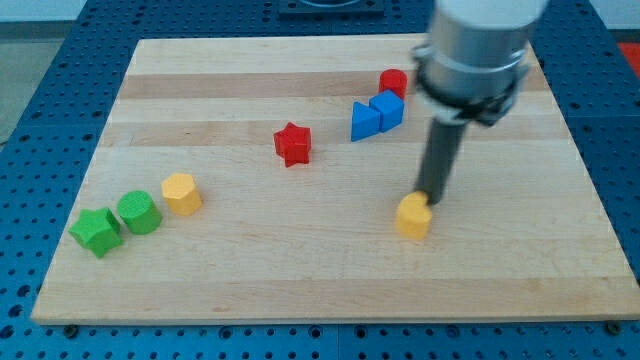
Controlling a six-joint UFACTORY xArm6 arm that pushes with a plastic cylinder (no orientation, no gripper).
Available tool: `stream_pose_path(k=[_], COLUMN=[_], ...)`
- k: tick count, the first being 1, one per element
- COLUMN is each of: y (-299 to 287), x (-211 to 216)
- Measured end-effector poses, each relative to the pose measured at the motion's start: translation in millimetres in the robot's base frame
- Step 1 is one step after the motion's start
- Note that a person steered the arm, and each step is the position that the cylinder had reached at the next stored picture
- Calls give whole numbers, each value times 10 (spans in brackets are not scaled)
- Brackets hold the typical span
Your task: Push the yellow heart slightly left
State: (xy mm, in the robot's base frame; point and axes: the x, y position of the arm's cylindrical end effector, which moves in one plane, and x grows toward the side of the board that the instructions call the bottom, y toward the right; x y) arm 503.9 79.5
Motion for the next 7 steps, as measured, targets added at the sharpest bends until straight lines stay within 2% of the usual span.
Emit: stream_pose_path(k=[1,3,4,5,6,7], y=[-656,-61,-23,-103,-525,-688], x=[72,-49,0,0,0,0])
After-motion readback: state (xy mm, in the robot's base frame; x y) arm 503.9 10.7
